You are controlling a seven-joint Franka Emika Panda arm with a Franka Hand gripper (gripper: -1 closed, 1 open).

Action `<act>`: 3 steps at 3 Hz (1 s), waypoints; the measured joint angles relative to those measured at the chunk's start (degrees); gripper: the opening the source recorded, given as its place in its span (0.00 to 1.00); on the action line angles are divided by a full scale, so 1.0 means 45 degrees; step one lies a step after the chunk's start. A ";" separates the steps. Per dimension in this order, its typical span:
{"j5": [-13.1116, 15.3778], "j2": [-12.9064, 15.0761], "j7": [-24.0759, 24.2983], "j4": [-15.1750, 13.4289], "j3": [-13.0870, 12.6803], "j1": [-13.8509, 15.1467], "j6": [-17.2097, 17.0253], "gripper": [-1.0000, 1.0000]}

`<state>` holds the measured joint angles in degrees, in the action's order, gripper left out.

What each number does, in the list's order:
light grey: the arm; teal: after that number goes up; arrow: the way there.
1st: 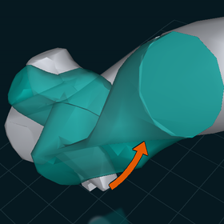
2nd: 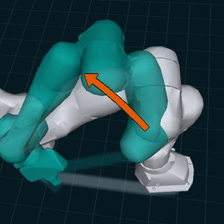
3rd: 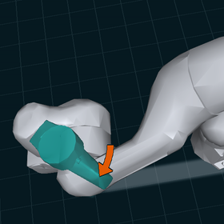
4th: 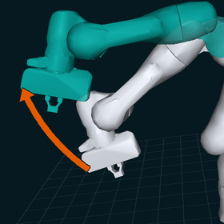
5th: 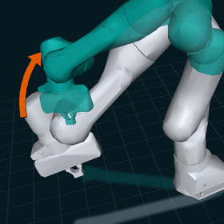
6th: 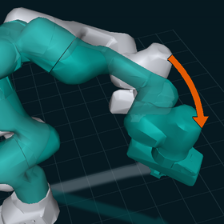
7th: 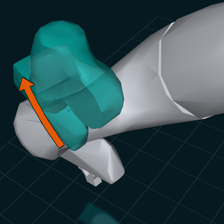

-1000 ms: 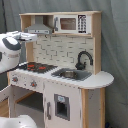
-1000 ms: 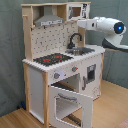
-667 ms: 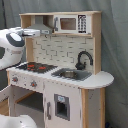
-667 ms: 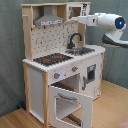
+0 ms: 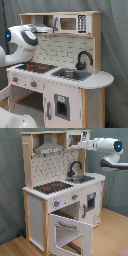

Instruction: Play with the kitchen

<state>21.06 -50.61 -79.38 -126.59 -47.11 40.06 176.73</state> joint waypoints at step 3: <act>0.0015 0.2795 -0.1198 0.1402 -0.0809 0.1346 0.1094 1.00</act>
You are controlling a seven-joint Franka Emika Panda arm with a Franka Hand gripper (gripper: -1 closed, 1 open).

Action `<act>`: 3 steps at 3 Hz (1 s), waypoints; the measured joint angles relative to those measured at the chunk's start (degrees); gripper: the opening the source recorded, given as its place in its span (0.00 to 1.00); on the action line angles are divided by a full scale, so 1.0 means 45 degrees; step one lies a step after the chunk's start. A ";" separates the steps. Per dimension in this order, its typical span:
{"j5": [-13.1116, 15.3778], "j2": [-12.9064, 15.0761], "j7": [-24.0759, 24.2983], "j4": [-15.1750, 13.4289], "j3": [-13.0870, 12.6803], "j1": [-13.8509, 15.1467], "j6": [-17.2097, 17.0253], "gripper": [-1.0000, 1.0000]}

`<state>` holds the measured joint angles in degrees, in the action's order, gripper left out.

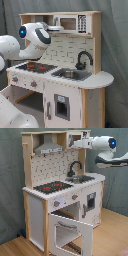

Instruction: Play with the kitchen

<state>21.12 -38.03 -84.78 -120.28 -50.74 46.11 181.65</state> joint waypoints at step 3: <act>-0.0006 0.0981 -0.0089 0.1843 -0.2462 0.2264 -0.0115 1.00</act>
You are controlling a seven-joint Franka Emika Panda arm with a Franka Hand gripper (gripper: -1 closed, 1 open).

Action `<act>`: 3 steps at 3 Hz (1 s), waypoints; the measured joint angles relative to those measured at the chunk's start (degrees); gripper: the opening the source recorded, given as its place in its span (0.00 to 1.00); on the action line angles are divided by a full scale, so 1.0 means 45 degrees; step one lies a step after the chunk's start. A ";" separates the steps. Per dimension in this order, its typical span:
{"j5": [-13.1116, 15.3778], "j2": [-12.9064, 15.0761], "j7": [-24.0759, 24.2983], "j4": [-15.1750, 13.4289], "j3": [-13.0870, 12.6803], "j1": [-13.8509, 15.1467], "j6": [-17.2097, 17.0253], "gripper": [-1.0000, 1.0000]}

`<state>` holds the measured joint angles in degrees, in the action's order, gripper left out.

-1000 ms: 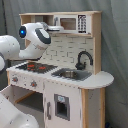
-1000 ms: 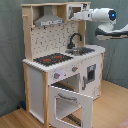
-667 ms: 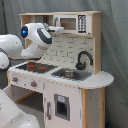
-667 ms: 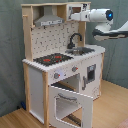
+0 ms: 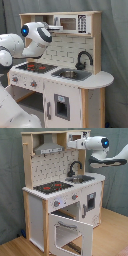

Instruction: Play with the kitchen

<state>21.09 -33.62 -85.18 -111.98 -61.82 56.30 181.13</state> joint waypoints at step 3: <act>-0.0008 0.0088 0.0008 0.1280 -0.1876 0.2270 -0.0045 1.00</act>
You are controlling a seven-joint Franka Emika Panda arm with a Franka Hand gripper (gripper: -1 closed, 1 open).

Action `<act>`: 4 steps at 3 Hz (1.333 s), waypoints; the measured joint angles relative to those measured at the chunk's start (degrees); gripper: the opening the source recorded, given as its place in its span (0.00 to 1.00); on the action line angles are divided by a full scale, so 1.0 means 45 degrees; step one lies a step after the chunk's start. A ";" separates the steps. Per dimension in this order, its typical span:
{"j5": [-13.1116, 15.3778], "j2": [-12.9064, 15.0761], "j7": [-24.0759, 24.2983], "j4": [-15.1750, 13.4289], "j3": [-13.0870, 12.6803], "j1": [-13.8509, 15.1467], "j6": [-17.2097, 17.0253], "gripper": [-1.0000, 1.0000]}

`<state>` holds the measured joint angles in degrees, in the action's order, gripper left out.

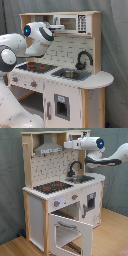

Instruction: Play with the kitchen

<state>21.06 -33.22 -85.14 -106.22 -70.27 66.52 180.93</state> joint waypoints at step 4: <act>0.0000 -0.0036 0.0007 -0.0489 0.1166 -0.1241 0.0060 1.00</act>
<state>21.06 -33.38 -85.11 -108.43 -65.02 60.93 181.20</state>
